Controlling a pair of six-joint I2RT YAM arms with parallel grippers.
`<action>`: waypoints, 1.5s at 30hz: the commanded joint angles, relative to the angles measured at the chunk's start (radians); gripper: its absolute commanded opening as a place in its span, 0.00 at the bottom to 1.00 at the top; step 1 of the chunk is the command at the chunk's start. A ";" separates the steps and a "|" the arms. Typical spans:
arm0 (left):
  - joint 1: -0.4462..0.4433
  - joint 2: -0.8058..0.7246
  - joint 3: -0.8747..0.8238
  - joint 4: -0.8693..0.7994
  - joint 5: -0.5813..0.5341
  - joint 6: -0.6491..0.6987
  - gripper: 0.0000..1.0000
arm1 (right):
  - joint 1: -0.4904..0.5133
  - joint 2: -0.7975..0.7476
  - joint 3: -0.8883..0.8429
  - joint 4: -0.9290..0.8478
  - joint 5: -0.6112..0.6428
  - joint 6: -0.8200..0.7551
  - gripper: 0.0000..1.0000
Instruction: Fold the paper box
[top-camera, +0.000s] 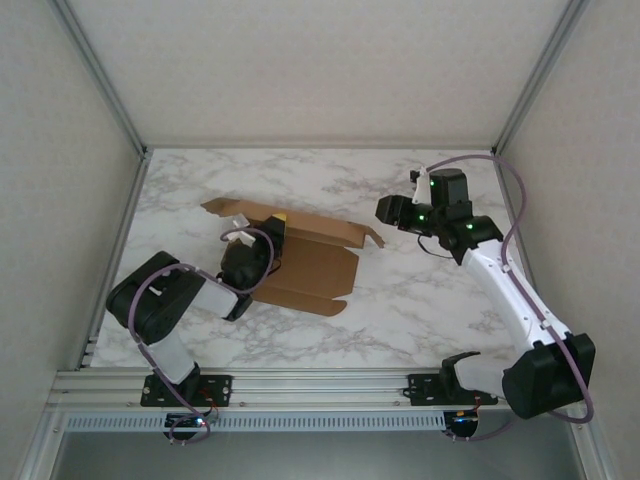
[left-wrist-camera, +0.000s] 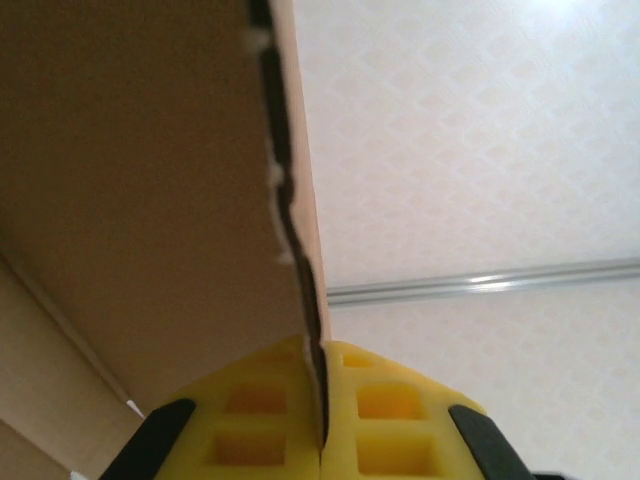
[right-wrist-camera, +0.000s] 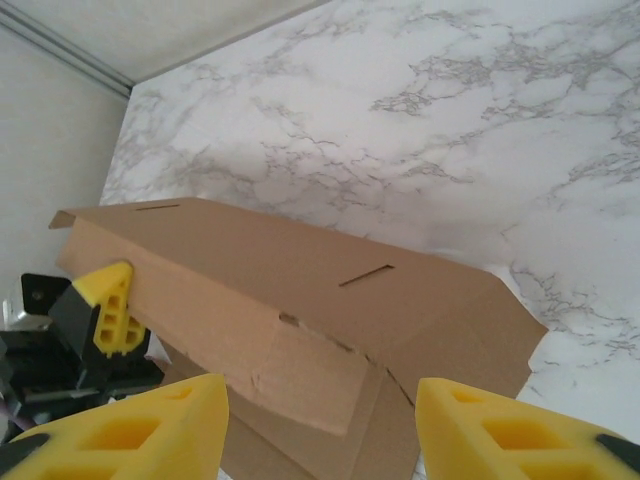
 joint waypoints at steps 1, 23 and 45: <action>-0.037 0.008 -0.039 0.168 -0.046 0.084 0.00 | 0.011 -0.022 -0.014 0.045 0.011 -0.016 0.53; -0.106 0.067 -0.173 -0.001 -0.080 -0.115 0.00 | 0.044 0.147 0.140 -0.134 0.055 0.014 0.47; -0.092 0.025 -0.090 -0.241 -0.061 -0.067 0.00 | 0.215 1.120 0.922 -0.427 0.211 -0.051 0.29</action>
